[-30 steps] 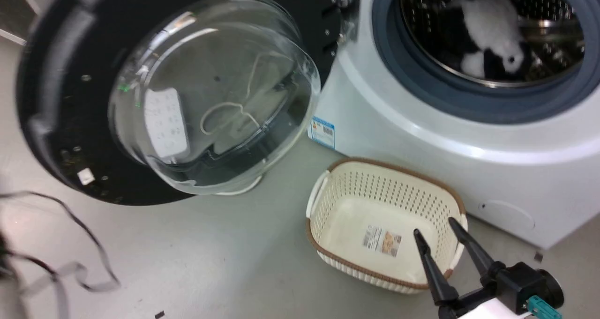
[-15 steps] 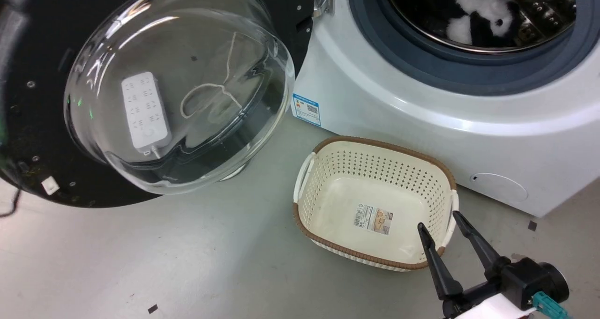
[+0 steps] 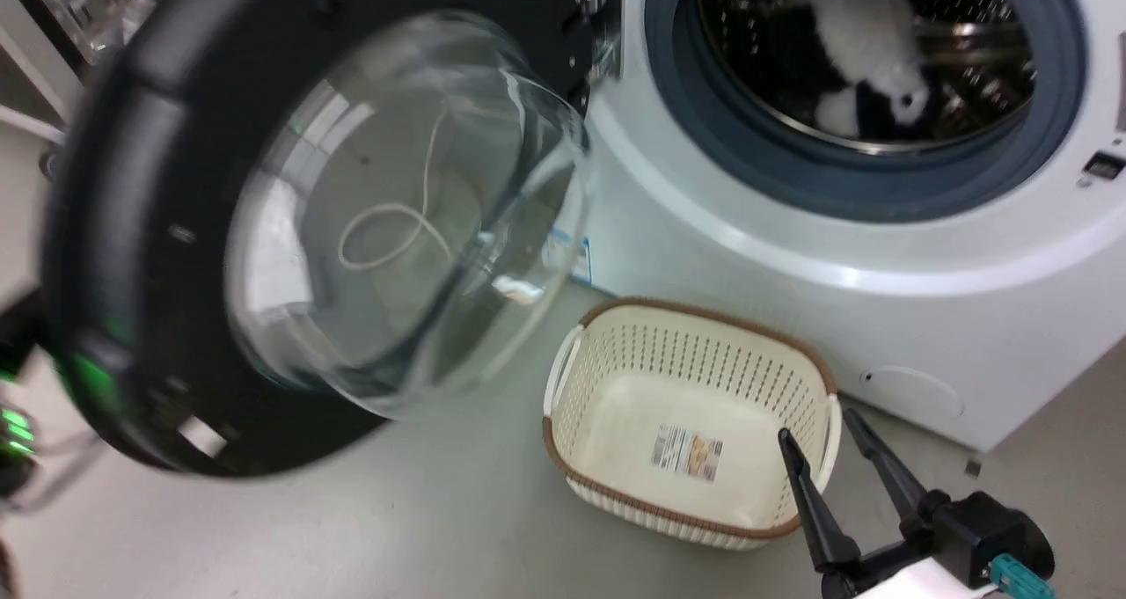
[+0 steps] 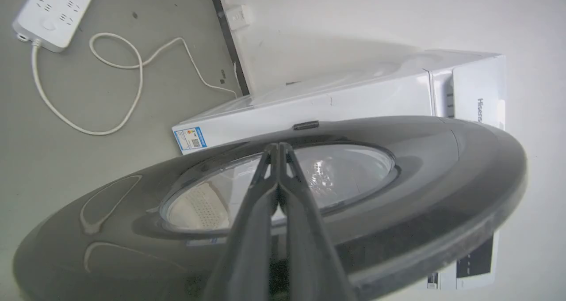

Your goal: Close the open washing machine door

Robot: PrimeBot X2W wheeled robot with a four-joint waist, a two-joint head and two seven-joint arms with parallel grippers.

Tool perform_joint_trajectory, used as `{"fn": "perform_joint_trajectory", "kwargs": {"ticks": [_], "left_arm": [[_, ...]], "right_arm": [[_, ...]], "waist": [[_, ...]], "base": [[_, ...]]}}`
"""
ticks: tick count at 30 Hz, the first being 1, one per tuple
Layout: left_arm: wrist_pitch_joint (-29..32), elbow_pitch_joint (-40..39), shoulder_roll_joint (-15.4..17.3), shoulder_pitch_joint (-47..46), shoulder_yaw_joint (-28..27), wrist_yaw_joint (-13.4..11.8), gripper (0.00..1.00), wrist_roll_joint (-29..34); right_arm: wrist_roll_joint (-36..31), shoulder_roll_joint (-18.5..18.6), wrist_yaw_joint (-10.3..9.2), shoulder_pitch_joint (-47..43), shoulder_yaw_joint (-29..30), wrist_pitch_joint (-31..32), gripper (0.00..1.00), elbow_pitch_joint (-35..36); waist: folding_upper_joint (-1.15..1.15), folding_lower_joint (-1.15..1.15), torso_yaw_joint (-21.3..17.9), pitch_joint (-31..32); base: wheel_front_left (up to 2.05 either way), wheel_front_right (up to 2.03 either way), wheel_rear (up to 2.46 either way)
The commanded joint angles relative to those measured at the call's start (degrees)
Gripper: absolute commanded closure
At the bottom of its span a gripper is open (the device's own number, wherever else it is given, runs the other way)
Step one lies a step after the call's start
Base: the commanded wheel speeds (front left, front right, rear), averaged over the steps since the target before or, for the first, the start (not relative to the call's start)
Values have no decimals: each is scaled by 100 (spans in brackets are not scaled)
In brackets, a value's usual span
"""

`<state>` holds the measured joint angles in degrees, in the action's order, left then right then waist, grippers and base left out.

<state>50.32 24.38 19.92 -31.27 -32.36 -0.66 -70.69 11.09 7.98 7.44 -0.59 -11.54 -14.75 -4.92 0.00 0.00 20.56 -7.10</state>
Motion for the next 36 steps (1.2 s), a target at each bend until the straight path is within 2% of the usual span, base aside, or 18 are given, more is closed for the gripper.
{"fn": "perform_joint_trajectory", "kwargs": {"ticks": [1, 12, 18, 25, 30, 31, 36], "left_arm": [[154, -124, -181, 206, 72, 46, 100, -77], [1086, -2012, -1410, 1937, 762, -29, 100, -372], [1047, -2702, -1689, 2890, 1503, -161, 100, -699], [-281, -3003, -1703, 3572, 3088, -270, 100, -1725], [-1235, -2777, -1703, 3466, 3928, -40, 100, -2211], [-1991, -2462, -1704, 3063, 4459, 166, 100, -2471], [-3040, -1914, -1704, 2282, 4882, 386, 100, -2875]], "right_arm": [[1, -46, 5, -67, 25, -25, 0, -13], [-102, -344, 5, -209, 383, -25, 0, -27], [-177, -406, 5, -267, 626, -25, 0, -10], [-273, -377, 5, -203, 755, -25, 0, 28], [-283, -284, 5, -97, 759, -25, 0, 60], [-249, -228, 5, 10, 794, -25, 0, 93], [-193, -217, 5, 117, 805, -25, 0, 107]], "waist": [[0, 0, 25, 155], [0, 0, -108, 721], [0, 0, -455, 815], [0, 0, -1187, 666], [0, 0, -1860, 398], [0, 0, -2390, 133], [0, 0, -3006, -180]], "base": [[0, 0, 0], [0, 0, 0], [0, 0, 0], [0, 0, 0], [0, 0, 0], [0, 0, 0], [0, 0, 0]]}}
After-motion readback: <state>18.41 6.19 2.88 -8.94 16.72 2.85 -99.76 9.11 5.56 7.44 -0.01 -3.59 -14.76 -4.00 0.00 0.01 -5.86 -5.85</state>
